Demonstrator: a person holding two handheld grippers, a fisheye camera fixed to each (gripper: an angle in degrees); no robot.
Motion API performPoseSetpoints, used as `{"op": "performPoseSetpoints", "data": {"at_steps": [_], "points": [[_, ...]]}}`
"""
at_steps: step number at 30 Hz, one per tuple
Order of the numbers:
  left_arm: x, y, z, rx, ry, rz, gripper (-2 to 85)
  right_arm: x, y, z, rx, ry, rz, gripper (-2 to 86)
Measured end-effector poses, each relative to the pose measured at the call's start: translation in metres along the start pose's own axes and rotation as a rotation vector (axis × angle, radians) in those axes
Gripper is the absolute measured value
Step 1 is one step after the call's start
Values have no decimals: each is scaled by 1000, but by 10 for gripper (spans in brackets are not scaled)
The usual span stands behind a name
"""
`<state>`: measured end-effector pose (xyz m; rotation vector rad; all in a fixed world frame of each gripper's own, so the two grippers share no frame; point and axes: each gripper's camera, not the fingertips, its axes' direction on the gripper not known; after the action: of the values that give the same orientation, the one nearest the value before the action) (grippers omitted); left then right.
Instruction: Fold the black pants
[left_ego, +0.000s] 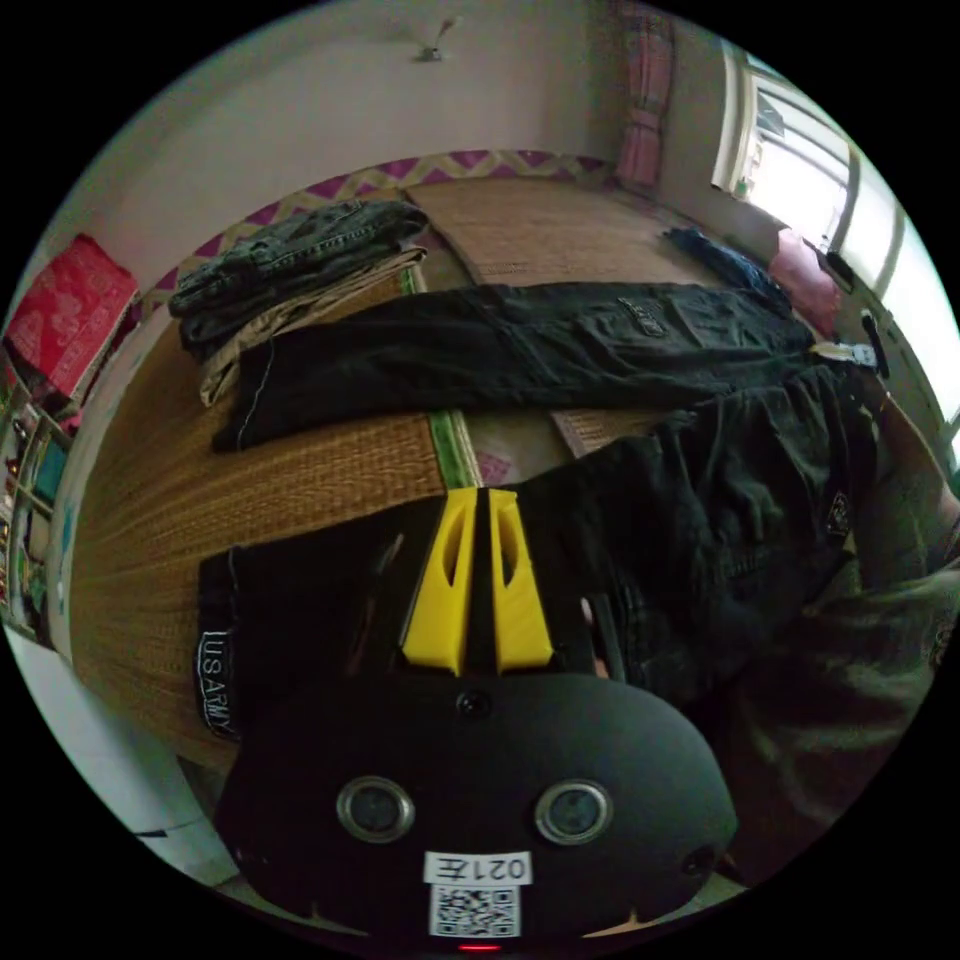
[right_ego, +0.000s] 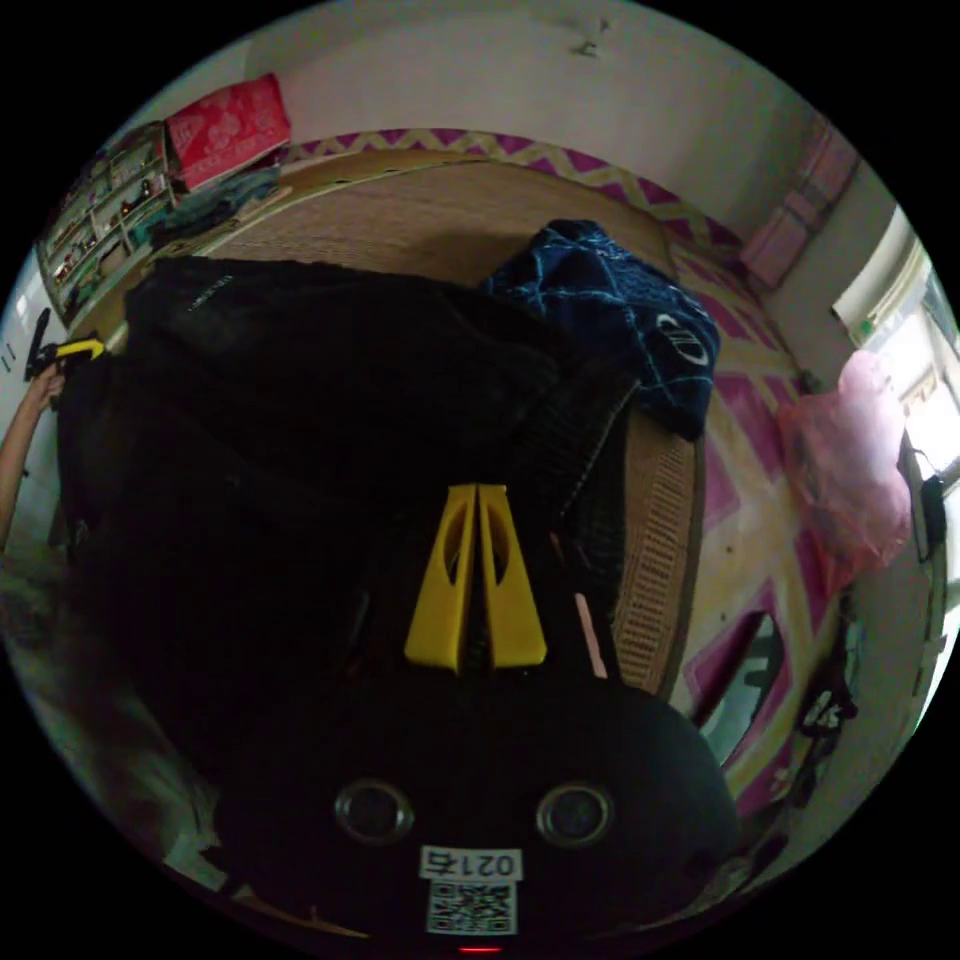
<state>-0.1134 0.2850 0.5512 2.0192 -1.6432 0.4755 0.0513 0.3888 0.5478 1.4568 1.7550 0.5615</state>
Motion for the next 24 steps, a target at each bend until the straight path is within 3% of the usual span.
{"op": "performPoseSetpoints", "data": {"at_steps": [7,15,19,24], "points": [[-47,41,-69,154,48,-184,-2,36,32,-58,90,31,94,0],[-111,166,-149,304,113,-618,59,108,173,-183,297,-291,404,76],[-137,188,-153,341,188,-765,66,141,232,-202,358,-411,599,76],[-161,182,-163,373,147,-866,66,177,298,-204,399,-540,842,76]]}}
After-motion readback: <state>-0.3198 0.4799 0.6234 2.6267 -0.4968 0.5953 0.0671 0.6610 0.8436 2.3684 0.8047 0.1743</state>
